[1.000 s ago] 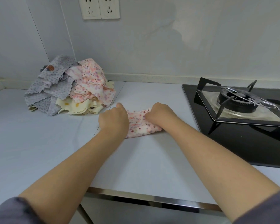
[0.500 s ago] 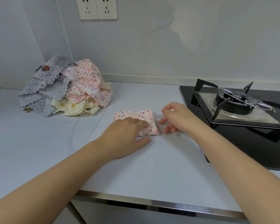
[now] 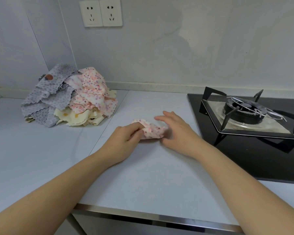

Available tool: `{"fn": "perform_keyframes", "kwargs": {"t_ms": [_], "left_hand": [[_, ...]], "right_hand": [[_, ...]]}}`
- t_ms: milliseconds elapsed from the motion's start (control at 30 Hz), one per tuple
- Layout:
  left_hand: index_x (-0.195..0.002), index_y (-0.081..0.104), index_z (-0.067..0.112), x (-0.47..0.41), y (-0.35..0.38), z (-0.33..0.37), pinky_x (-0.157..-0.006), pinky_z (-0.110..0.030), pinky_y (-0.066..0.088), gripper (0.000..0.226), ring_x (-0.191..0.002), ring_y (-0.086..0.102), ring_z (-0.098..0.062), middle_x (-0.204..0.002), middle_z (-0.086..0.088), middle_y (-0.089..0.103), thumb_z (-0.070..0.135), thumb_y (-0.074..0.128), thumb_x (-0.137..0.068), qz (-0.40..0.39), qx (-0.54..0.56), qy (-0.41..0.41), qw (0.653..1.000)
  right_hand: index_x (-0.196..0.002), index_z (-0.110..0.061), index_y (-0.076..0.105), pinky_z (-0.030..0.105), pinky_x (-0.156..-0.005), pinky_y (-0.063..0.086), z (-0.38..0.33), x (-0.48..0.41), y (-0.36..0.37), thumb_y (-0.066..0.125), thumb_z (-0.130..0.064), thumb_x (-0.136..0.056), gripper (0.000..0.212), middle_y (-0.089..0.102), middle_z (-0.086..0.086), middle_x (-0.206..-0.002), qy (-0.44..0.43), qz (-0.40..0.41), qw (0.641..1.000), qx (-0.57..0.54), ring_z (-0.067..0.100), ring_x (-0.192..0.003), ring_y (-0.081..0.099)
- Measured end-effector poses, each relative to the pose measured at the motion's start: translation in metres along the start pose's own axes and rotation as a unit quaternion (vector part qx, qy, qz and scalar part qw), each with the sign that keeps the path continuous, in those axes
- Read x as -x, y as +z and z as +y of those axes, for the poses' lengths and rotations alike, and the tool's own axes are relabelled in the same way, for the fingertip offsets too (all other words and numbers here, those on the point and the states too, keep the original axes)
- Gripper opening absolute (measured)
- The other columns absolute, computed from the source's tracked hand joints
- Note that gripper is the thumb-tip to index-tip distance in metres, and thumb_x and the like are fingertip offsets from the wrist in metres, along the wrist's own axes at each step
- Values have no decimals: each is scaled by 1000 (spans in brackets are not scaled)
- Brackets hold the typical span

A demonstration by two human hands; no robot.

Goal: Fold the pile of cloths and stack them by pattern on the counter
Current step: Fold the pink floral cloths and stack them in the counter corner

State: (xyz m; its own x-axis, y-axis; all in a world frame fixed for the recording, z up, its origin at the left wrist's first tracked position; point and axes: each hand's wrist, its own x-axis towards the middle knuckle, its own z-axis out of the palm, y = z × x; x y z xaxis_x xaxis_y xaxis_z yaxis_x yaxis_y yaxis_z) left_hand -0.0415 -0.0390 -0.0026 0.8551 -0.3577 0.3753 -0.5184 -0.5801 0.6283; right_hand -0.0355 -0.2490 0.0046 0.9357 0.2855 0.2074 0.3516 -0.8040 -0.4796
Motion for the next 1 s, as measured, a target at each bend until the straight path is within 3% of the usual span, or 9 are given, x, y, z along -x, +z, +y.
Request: {"fn": "perform_keyframes", "kwargs": {"t_ms": [100,200,300,400,500,633,733,833,1000], "left_hand": [[-90,63,20,1,-6,4,-84,-35,44,25,-90,59,-17,-89,5,66,25,39,-89,2,104,-15,994],[-110,56,21,5,-13,8,-92,-23,44,27,-110,59,-8,-110,9,66,33,46,-87,-29,174,13,984],[-122,49,21,7,-12,10,-89,-16,46,50,-111,58,-4,-115,8,63,37,66,-78,-12,143,31,989],[-102,60,12,3,-10,14,-79,-39,52,33,-83,62,-17,-88,-1,65,36,60,-81,79,118,6,990],[-86,54,-3,1,-16,26,-68,-38,42,39,-69,46,-20,-73,-6,48,36,50,-92,101,216,-39,970],[-97,63,7,2,-24,37,-70,-25,55,28,-84,68,-14,-86,2,71,19,39,-103,66,355,-116,925],[-116,53,25,0,-32,33,-71,-21,49,22,-78,61,-10,-84,8,65,12,50,-97,54,300,-53,951],[-105,54,40,-5,-48,39,-79,-30,54,25,-91,63,-9,-103,12,65,26,62,-86,35,139,37,989],[-86,61,29,-7,-66,52,-64,-18,42,8,-74,55,4,-78,12,62,29,69,-85,4,-76,31,997]], "right_hand": [[-102,-25,66,28,-111,28,-1,-2,0,65,-12,-84,22,43,-1,-146,-37,45,998,-10,17,-138,36],[-83,-22,65,2,-82,35,-6,0,-3,65,-4,-82,19,60,-4,-119,-46,87,989,-112,-5,-95,57],[-79,-18,67,16,-73,45,-10,2,-5,67,-10,-84,10,68,-9,-94,-23,127,969,-208,-3,-82,59],[-76,-10,62,26,-59,38,-14,4,-11,69,-14,-86,13,57,0,-67,-12,161,949,-272,9,-63,49],[-83,-9,61,16,-59,42,-18,8,-19,71,-12,-85,10,58,-10,-66,-30,143,911,-386,5,-63,53],[-83,-19,66,20,-68,50,-19,9,-22,74,-15,-82,9,66,-7,-75,-37,106,876,-469,10,-72,62],[-78,-17,63,17,-63,47,-21,9,-23,72,-12,-84,12,63,-11,-71,-35,129,881,-453,6,-69,59],[-80,-19,62,15,-61,44,-27,11,-24,74,-15,-82,13,61,-14,-72,-66,160,893,-415,5,-68,55],[-93,-31,61,25,-70,48,-37,15,-23,70,-22,-81,17,65,-6,-86,-100,156,910,-372,10,-78,59]]}}
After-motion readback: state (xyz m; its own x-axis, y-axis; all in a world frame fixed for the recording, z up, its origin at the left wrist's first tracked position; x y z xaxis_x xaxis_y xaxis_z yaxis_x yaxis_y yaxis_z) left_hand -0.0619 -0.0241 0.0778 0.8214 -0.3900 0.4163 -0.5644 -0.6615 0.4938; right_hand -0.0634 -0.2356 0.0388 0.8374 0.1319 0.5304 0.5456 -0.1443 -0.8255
